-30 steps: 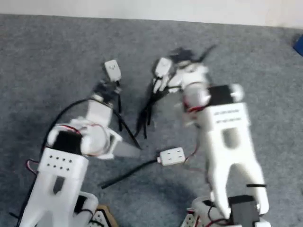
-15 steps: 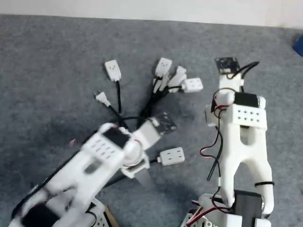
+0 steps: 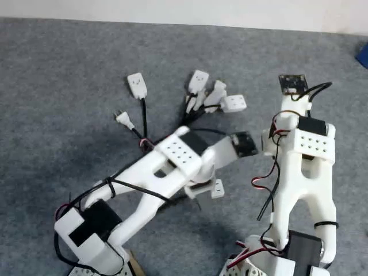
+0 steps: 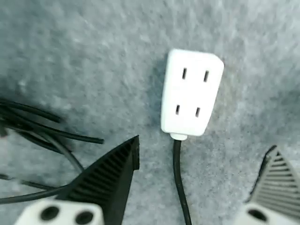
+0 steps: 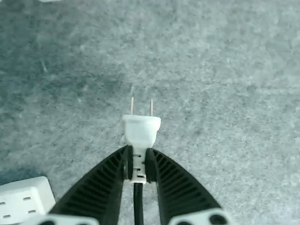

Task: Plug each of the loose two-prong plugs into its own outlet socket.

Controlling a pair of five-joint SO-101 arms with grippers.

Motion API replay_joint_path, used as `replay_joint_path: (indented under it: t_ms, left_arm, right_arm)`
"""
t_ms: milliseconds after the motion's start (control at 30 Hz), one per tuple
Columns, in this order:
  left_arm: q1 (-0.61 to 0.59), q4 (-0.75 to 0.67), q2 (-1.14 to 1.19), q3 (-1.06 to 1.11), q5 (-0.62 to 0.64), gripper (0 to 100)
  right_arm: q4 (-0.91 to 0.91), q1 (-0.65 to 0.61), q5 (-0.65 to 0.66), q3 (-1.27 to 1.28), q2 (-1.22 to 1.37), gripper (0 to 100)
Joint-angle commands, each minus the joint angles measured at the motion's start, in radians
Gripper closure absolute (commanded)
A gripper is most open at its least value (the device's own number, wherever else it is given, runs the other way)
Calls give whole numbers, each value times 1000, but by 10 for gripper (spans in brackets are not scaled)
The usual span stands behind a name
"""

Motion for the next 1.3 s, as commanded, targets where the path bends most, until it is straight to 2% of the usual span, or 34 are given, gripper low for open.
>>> replay_joint_path:
  t_ms: [0,233,300,667,733,933,1033,1167,1267]
  left_arm:
    - [16,25,1,-90,-8,610]
    - [13,-32,186,-101,-12,611]
    - [12,-34,228,-108,-78,611]
    - [10,-49,259,-145,-97,611]
    - [10,-78,260,-134,-95,645]
    - [-21,-106,334,-183,-100,837]
    - [-62,-101,375,-234,-104,848]
    - [-114,-15,394,-321,-186,848]
    - [-154,17,397,-383,-199,847]
  right_arm:
    - [-30,18,12,-2,-16,991]
    - [-30,42,18,-7,-10,991]
    - [-31,64,18,-10,-10,991]
    - [-31,35,18,-2,-10,991]
    - [-31,33,18,-2,-10,991]
    - [-31,33,20,-2,-10,991]
    - [-31,33,20,-2,-10,991]
    - [-31,33,20,-2,-10,991]
    - [-31,33,20,-2,-10,991]
